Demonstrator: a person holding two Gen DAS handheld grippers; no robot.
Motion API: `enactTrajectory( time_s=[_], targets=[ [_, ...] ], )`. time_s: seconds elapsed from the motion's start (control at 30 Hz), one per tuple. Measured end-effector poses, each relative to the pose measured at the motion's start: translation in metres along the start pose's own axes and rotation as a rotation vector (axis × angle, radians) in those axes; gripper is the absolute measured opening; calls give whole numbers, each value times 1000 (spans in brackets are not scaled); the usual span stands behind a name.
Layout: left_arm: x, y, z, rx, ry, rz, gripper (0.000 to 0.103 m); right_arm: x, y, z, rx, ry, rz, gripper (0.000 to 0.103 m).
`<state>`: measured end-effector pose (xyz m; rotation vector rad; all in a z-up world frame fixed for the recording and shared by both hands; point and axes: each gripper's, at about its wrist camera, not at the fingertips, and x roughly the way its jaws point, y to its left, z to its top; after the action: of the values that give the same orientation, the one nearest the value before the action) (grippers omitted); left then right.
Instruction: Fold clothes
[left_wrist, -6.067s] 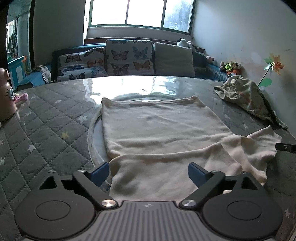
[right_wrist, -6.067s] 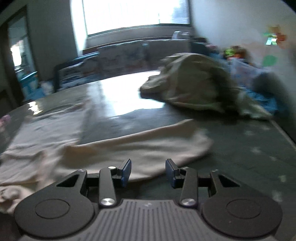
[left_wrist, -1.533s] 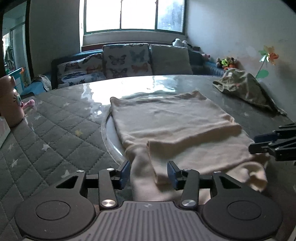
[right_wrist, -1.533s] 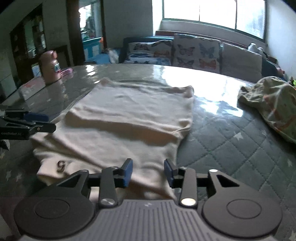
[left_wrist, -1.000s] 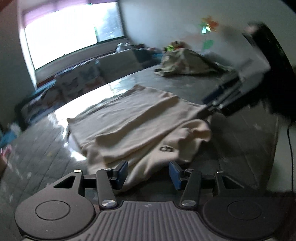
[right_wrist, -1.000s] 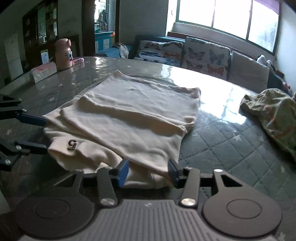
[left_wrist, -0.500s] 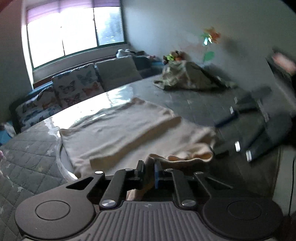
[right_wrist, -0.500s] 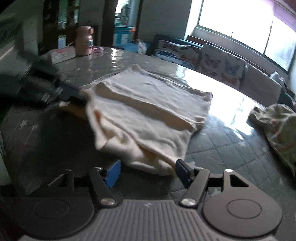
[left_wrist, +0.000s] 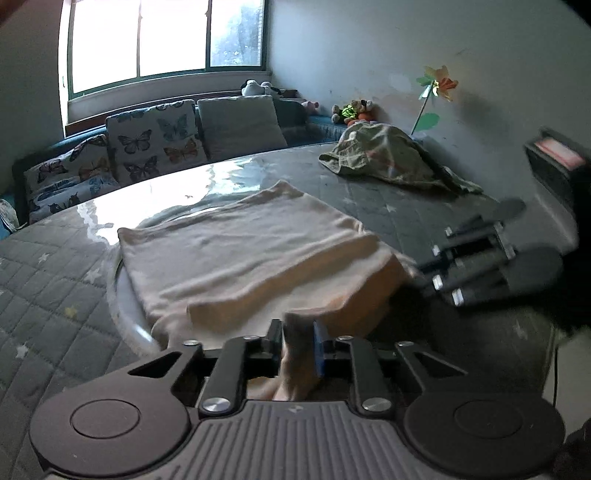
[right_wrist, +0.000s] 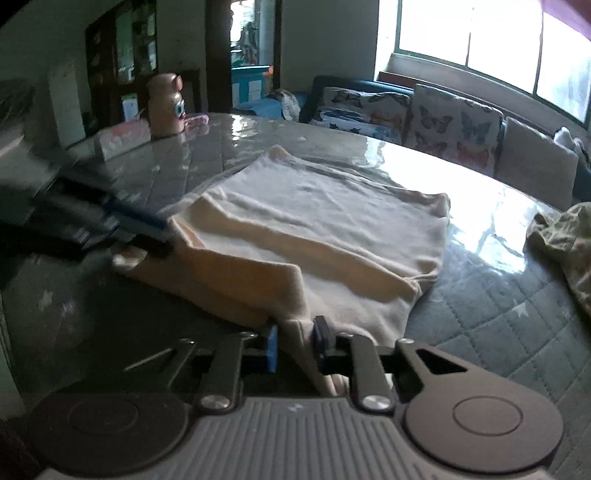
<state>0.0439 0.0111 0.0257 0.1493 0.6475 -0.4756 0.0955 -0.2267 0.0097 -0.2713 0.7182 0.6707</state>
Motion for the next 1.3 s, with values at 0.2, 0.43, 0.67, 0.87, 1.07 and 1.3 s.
enactTrajectory(
  time_s=[0.2,0.43,0.67,0.87,1.07,1.3],
  targets=[
    [-17,-14,-26,107,1,75,48,-6,-6,8,43,-26,17,13],
    [-1,-16,-40,209,29,145,37,-14,0,17,53,-69,6,10],
    [-23,-12,-35,187,-45,170,10,-33,9,14,51,-120,-1,8],
    [-75,-26,-36,171,-81,134,10,-79,25,6,27,-176,29,8],
    [-131,-53,-47,162,-98,104,10,-129,51,-11,7,-176,81,8],
    [-124,-39,-23,108,-136,108,10,-128,40,2,36,-163,77,8]
  ],
)
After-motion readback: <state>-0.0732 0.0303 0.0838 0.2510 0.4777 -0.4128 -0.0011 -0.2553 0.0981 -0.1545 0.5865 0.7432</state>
